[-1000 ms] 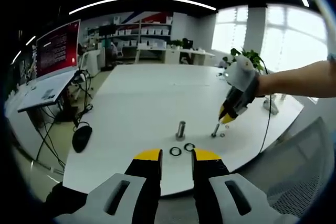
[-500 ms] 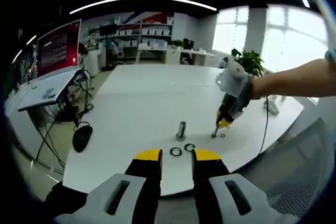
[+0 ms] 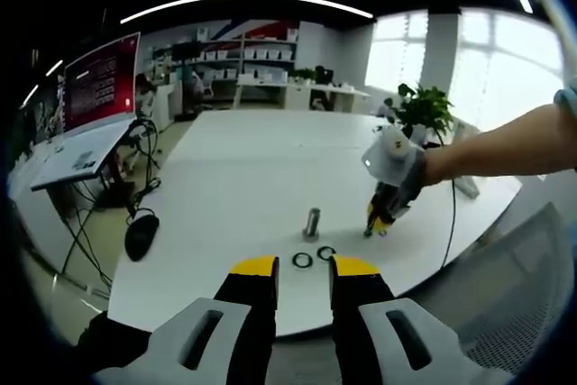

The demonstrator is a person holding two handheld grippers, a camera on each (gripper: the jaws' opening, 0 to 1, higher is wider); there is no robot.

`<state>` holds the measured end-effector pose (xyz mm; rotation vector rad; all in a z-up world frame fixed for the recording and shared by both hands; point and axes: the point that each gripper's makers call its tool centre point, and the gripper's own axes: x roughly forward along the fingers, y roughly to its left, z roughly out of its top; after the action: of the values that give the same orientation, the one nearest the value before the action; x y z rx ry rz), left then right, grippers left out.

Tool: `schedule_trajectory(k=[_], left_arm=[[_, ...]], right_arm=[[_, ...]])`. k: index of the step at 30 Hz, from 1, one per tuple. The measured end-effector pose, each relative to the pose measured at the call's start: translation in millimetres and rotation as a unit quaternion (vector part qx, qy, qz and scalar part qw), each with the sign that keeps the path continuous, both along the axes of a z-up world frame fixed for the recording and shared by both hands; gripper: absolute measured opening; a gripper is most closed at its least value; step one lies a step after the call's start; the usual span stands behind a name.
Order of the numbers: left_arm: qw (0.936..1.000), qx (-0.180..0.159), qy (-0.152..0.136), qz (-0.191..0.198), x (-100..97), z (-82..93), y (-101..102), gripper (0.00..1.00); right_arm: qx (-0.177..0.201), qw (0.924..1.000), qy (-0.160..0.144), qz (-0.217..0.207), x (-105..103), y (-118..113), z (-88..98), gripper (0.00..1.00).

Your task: Place the washer onto the threaded stud by aligning its center hole with the stud, sliding it down to the base, and recovering from edge contact or off-axis alignment until the washer reaches the visible bottom stop.

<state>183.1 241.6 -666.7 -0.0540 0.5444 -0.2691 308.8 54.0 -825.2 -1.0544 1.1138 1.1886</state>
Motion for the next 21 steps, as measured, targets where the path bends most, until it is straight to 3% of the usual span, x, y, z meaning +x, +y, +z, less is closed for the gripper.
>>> schedule_trajectory(k=[15,21], left_arm=[[1.0000,0.003,0.003,-0.002,-0.4,-1.2,-0.4,0.20],[1.0000,0.002,0.002,-0.002,0.1,-0.7,-0.5,0.20]], right_arm=[[-0.011,0.9998,0.006,0.012,0.0,-2.5,-11.0,0.14],[-0.004,0.9999,0.004,0.011,-0.1,-3.8,-12.1,0.25]])
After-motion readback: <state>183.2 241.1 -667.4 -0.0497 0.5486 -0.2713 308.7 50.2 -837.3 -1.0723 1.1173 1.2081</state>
